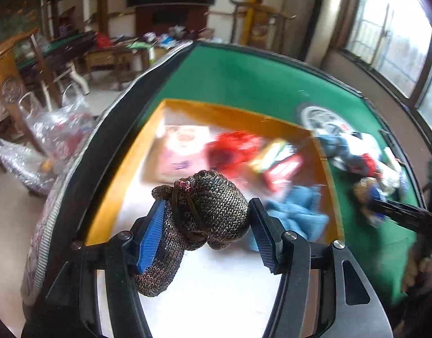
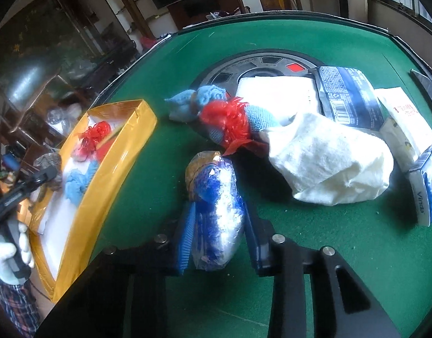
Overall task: Organize soft objects
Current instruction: 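Carry the knitted toy into the box and release it while the right tool carries the blue packet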
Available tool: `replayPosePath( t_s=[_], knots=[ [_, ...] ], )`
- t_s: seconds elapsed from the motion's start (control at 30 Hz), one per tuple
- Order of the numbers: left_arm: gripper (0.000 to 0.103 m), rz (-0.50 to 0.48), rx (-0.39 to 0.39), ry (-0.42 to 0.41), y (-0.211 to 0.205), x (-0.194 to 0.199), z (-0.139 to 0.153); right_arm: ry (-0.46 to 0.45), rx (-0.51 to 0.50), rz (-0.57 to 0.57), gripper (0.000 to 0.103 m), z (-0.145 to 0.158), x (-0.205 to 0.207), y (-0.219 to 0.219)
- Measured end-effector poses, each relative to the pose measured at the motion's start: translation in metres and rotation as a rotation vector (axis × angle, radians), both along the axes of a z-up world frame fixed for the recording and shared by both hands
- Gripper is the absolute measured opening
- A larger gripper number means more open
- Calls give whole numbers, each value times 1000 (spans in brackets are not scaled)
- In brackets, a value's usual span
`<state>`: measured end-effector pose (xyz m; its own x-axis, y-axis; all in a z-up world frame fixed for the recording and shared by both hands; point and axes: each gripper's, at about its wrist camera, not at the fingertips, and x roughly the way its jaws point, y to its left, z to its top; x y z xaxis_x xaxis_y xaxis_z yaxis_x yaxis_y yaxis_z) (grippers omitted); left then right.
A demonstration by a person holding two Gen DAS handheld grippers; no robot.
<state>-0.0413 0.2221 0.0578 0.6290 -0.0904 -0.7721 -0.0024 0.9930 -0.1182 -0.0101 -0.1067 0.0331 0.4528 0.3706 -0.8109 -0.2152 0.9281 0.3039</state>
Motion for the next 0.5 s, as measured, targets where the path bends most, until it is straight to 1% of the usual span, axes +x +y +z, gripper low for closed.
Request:
replayPosePath(
  t_s=[0.07,0.1,0.17,0.2,0.23,0.3,0.37,0.43,0.5],
  knots=[
    [59,16,-21,43,12,12,-15,-23,-13,-3,29,9,-6,1],
    [60,14,-40,55,16,19,-20,-33,-13,-2,29,15,-7,5],
    [62,24,-43,69,19,31,-27,-63,-19,-1,29,27,-12,8],
    [63,25,-59,87,21,37,-29,-79,-21,1,29,34,-15,11],
    [63,28,-93,94,24,40,-30,-92,-14,5,29,41,-18,13],
    [65,53,-152,87,32,40,-29,-114,5,27,29,56,-22,25],
    [65,82,-226,82,40,35,-30,-128,27,75,29,69,-26,44],
    [65,80,-283,62,43,30,-26,-122,42,150,29,76,-29,74],
    [65,83,-316,24,48,18,-15,-103,41,223,29,74,-31,108]
  ],
)
